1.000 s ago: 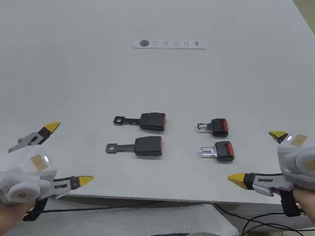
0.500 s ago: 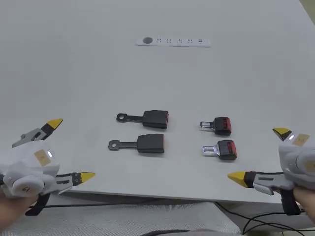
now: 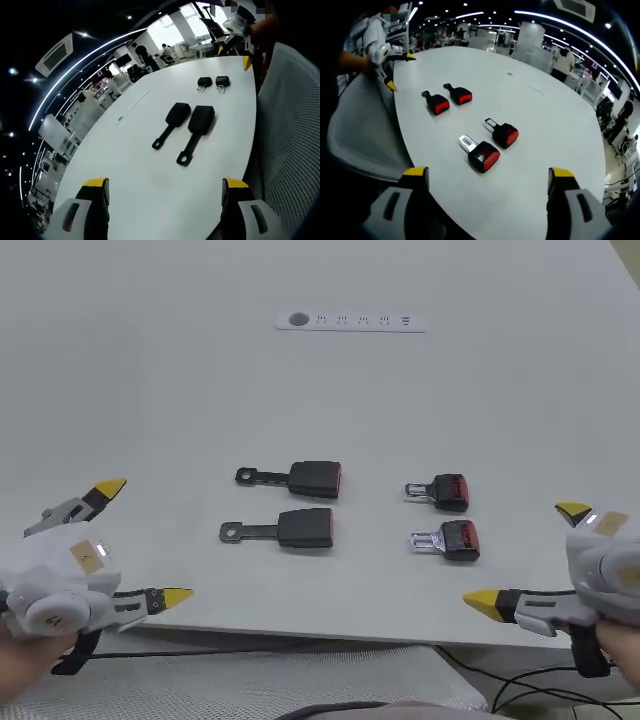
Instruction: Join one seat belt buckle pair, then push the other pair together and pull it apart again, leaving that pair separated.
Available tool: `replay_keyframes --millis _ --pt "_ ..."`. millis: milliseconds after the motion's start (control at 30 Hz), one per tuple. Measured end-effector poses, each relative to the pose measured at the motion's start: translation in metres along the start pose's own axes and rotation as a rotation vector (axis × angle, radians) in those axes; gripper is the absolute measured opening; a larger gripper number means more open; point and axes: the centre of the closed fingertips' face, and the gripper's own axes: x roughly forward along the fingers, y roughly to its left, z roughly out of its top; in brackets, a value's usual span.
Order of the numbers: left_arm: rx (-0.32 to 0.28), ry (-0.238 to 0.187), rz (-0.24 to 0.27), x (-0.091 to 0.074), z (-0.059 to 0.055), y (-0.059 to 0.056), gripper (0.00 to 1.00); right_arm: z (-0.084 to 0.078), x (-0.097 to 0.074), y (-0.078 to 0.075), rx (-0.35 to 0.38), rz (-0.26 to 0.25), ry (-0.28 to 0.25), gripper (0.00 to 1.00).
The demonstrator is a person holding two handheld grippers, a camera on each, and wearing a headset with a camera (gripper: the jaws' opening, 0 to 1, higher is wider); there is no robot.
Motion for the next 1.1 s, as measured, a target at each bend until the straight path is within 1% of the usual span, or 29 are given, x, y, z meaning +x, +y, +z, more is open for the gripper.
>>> replay_keyframes --millis 233,433,767,1100 --pt "0.000 -0.003 0.004 -0.0016 0.0039 -0.0005 0.95 -0.0017 0.0007 0.0014 0.002 0.005 -0.001 0.99" --pt "0.004 0.003 -0.001 -0.0015 0.0037 -0.0018 0.95 -0.0030 0.0003 0.0010 0.003 0.006 0.000 0.99" --pt "0.004 0.001 0.004 -0.0020 0.0053 -0.0006 0.94 -0.0033 0.0005 0.0022 0.005 0.009 0.003 0.98" --pt "-0.002 0.001 0.003 -0.0016 0.0036 0.0003 0.94 -0.0038 0.0019 0.0029 0.008 0.011 0.004 0.98"
